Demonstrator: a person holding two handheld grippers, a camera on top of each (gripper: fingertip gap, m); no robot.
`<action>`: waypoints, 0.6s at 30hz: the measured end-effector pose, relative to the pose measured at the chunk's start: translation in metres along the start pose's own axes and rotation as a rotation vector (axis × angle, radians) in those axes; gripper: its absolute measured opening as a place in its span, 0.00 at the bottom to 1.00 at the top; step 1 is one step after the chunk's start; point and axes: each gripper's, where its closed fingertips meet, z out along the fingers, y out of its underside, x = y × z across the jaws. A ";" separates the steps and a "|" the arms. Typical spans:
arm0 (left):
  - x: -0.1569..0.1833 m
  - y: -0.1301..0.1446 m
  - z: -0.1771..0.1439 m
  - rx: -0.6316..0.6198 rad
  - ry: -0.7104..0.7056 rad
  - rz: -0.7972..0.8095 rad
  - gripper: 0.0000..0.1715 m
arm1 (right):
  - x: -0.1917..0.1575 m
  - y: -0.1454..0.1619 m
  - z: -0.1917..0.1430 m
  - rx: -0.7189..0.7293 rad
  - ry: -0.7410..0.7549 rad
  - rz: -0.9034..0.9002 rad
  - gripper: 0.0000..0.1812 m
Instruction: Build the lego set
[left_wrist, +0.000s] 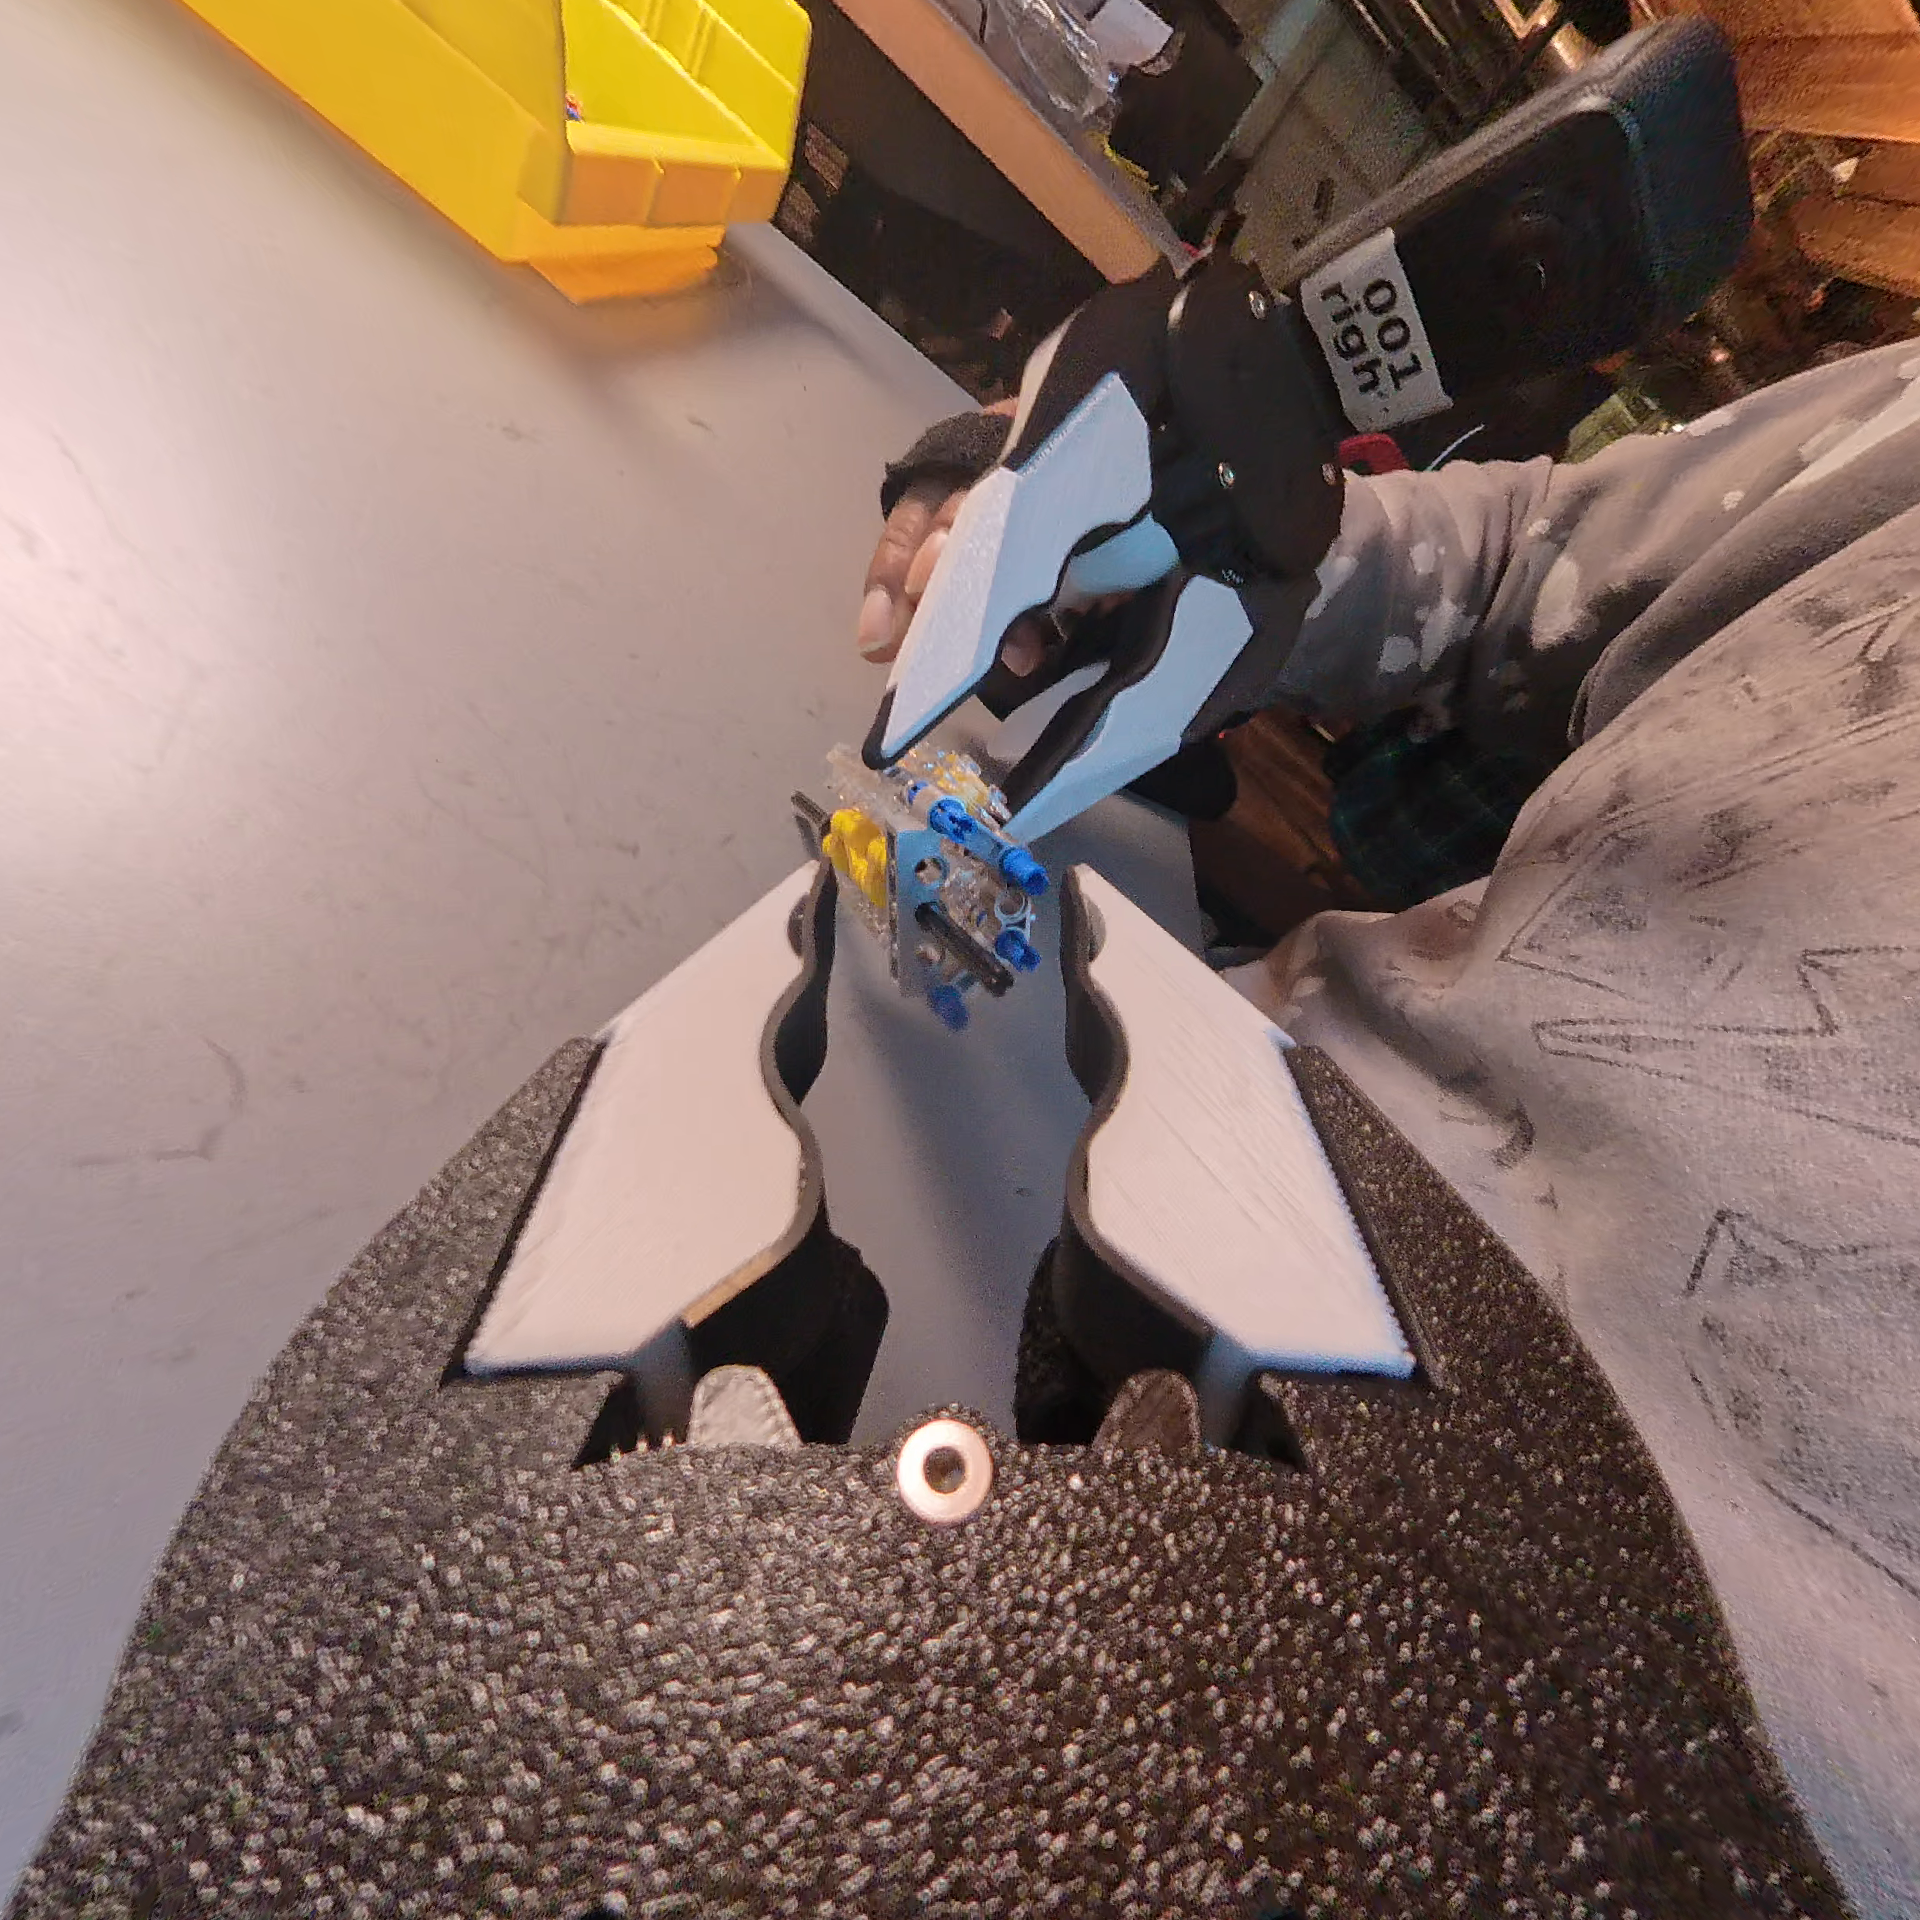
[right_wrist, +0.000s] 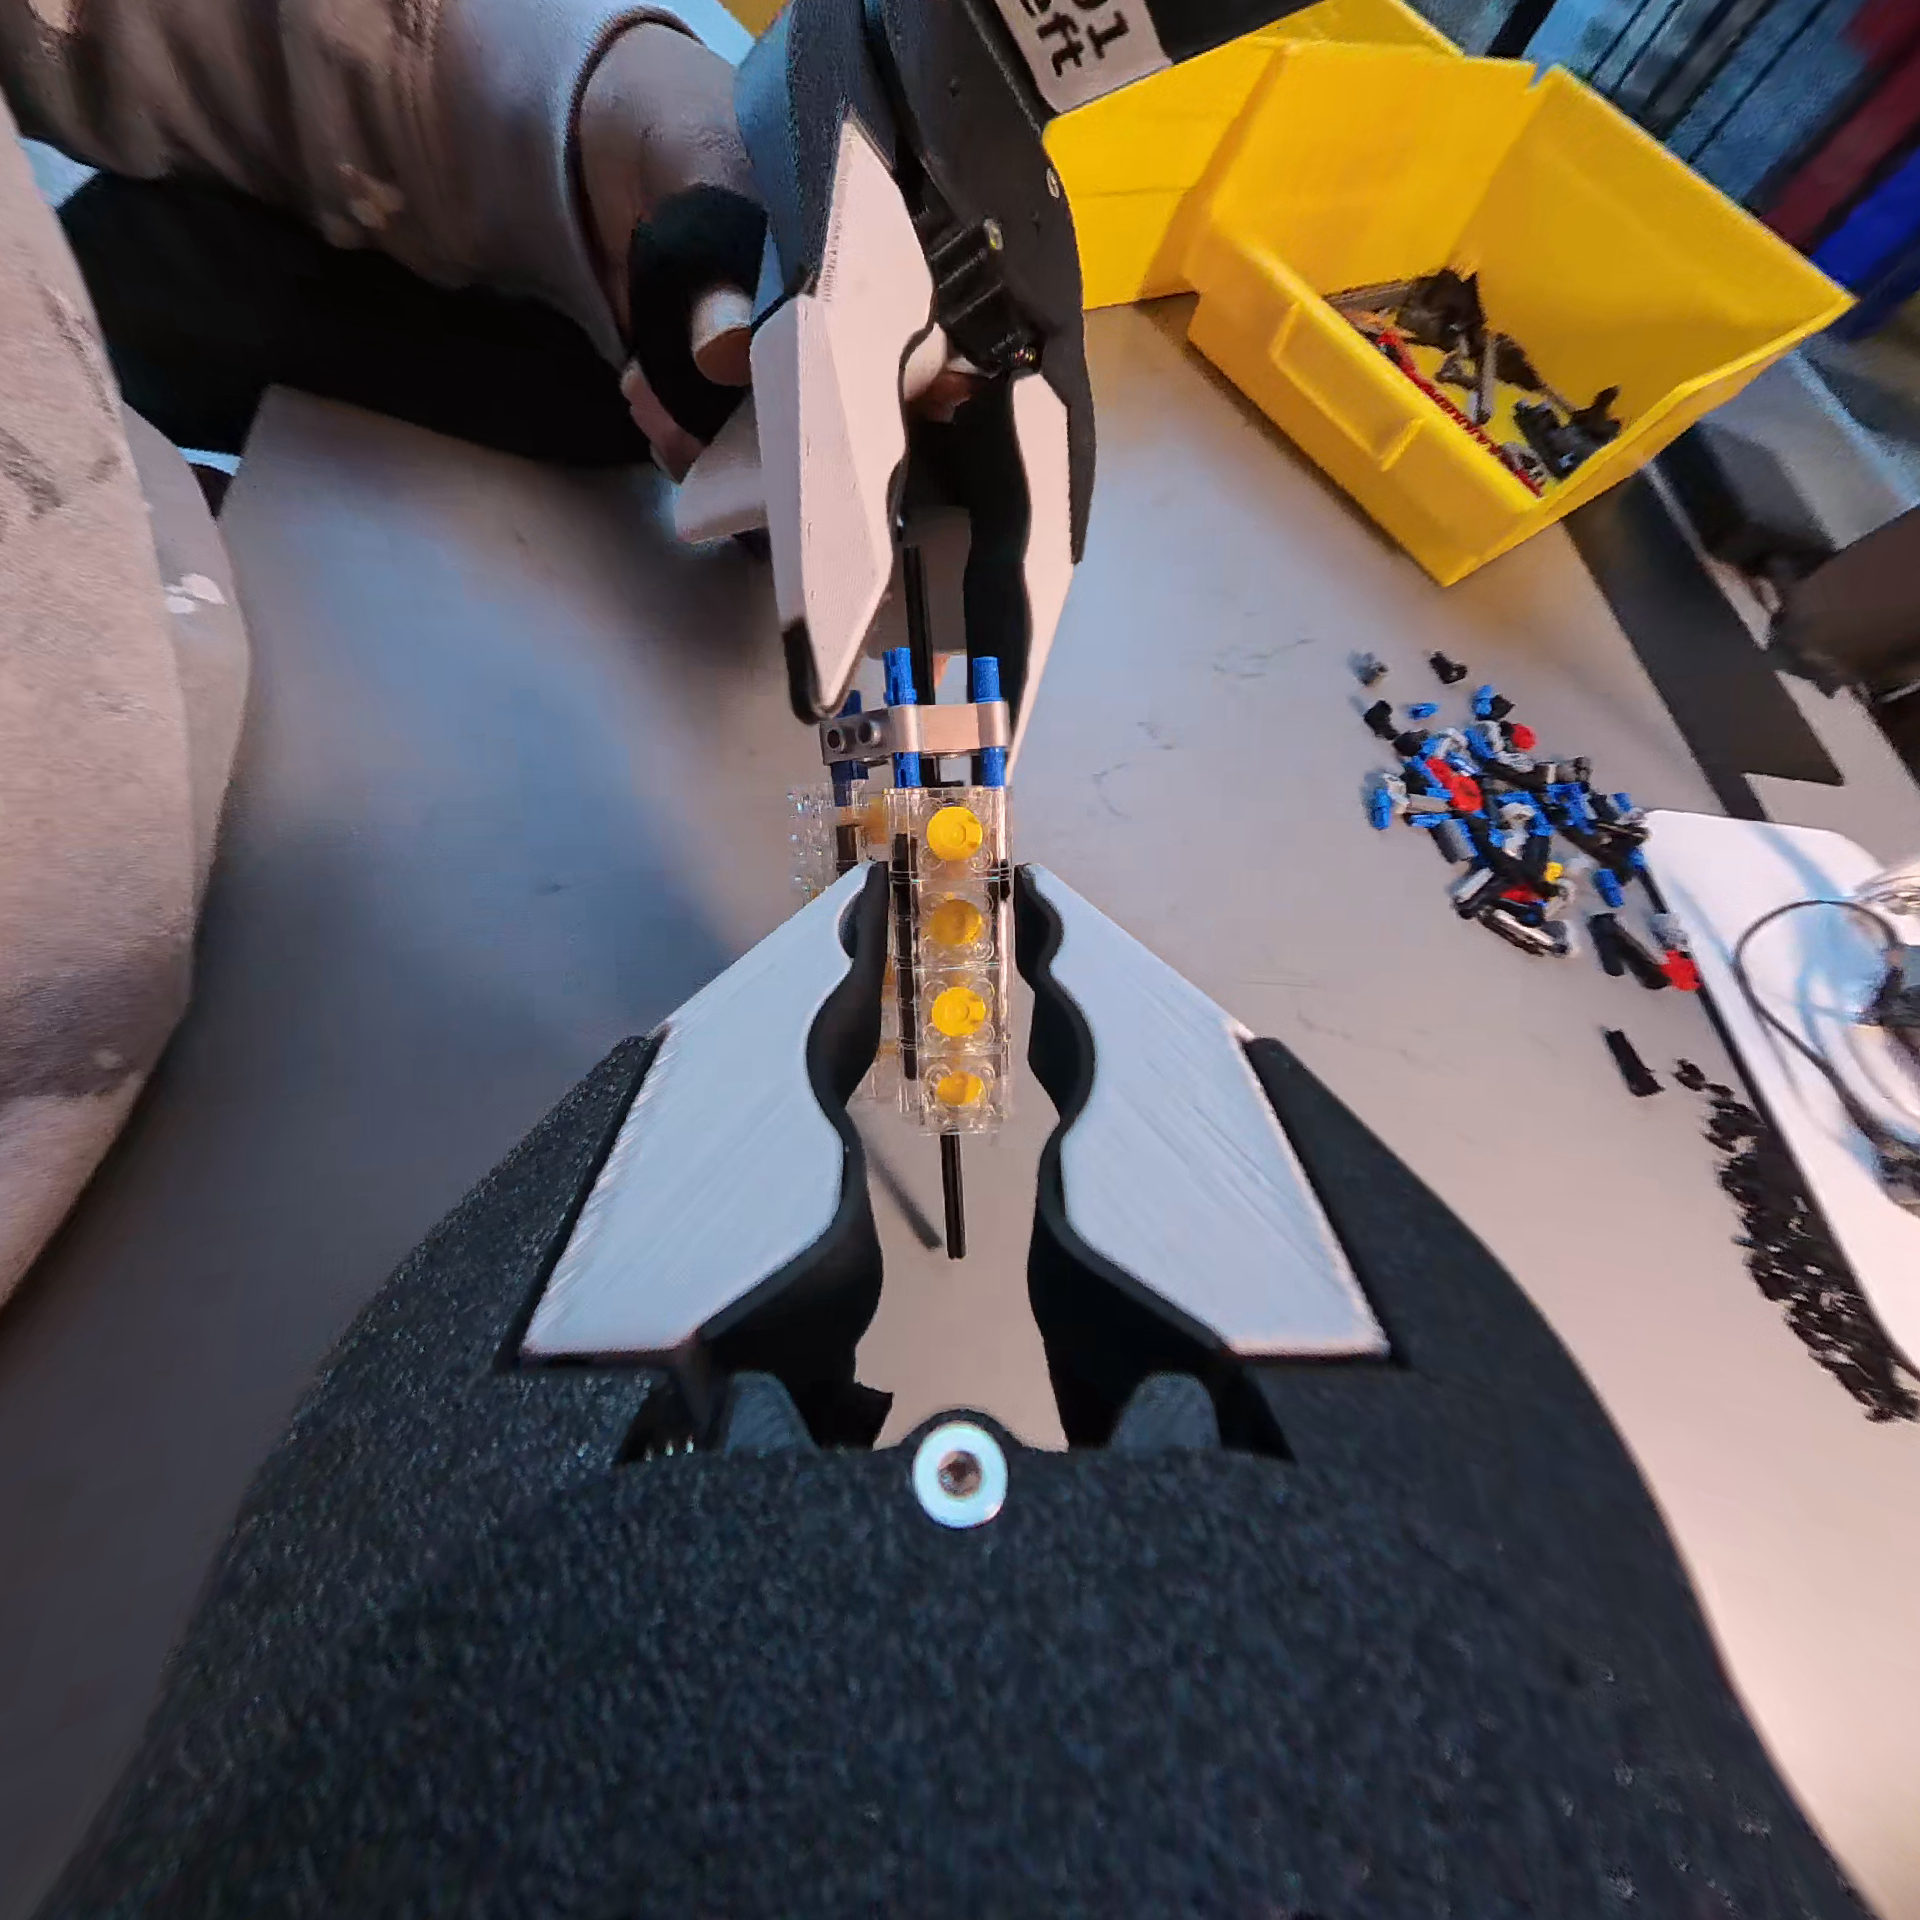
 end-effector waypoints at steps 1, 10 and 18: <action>-0.001 -0.001 0.001 0.005 -0.014 0.011 0.22 | 0.000 0.000 0.001 0.000 0.020 -0.011 0.12; 0.003 0.010 0.007 -0.085 -0.021 0.175 0.16 | -0.011 0.003 -0.004 0.076 -0.112 0.117 0.12; 0.000 0.013 0.009 -0.106 -0.052 0.197 0.16 | -0.012 0.006 -0.004 0.108 -0.279 0.250 0.12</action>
